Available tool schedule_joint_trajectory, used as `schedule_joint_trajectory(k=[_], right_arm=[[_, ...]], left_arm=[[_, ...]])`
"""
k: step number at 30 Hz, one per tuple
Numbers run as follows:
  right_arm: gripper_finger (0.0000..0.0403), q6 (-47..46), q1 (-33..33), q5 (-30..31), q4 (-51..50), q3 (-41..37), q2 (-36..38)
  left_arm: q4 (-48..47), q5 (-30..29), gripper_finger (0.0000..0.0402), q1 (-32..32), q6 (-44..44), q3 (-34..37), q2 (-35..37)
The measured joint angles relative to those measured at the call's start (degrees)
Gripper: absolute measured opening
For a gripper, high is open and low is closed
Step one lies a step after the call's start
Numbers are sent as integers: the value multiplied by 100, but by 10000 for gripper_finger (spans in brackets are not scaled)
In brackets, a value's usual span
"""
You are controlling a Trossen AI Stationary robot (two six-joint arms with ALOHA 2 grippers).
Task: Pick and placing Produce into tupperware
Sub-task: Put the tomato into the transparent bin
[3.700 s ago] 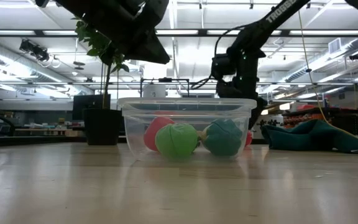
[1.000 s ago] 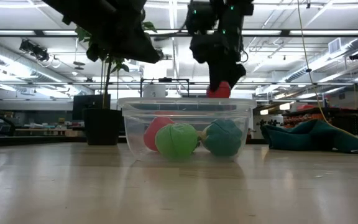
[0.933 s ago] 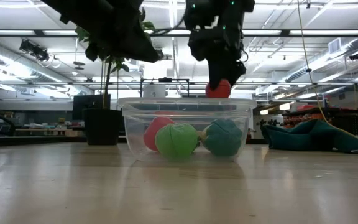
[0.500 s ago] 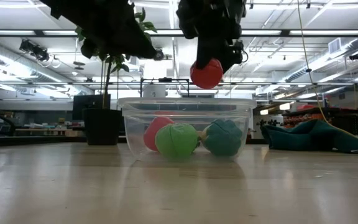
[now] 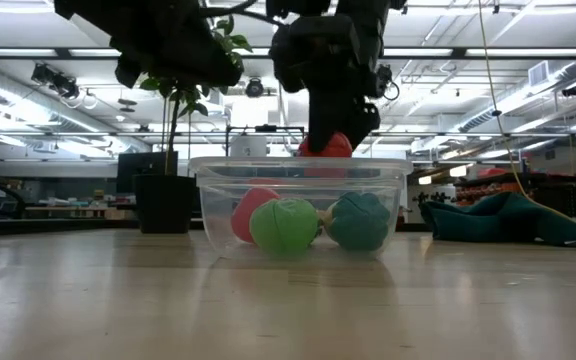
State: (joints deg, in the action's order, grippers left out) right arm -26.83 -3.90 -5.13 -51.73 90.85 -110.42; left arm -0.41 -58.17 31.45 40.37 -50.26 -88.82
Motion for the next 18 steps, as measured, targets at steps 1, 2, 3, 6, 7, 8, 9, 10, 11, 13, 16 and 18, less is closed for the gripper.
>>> schedule_joint_trajectory(k=[1, 2, 3, 6, 7, 8, 9, 10, 11, 13, 16, 18], right_arm=[[228, 5, 0, -2, 3, -1, -20], [228, 13, 0, 1, -18, -2, -58], [228, 52, 2, 4, 19, 4, -84], [228, 120, 4, 7, 38, 2, -209], [228, 121, 4, 7, 35, 0, -239], [228, 123, 2, 7, -7, -2, -266], [228, 123, 2, 7, 55, 1, -290], [228, 123, 4, 7, 94, 2, -307], [228, 132, 4, 9, 54, 1, -314], [228, 158, 4, 9, 98, 0, -322], [231, 158, 2, 9, 88, 0, -322], [237, 177, 2, 7, 86, 0, -322]], left_arm=[[-16, 0, 28, 30, 28, 0, 0], [-38, -10, 28, 53, 74, 0, 0], [-52, -12, 28, 73, 111, 0, 0], [-78, -11, 32, 128, 148, 0, 2], [-78, -13, 33, 152, 148, 0, 2], [-78, -13, 34, 165, 148, 0, 4], [-78, -12, 34, 168, 148, 0, 4], [-78, -11, 34, 175, 148, 0, 4], [-78, -13, 33, 194, 148, 0, 4], [-83, -13, 30, 196, 148, 0, 7], [-96, -13, 26, 196, 150, 0, 7], [-105, -12, 25, 196, 148, 0, 7]])
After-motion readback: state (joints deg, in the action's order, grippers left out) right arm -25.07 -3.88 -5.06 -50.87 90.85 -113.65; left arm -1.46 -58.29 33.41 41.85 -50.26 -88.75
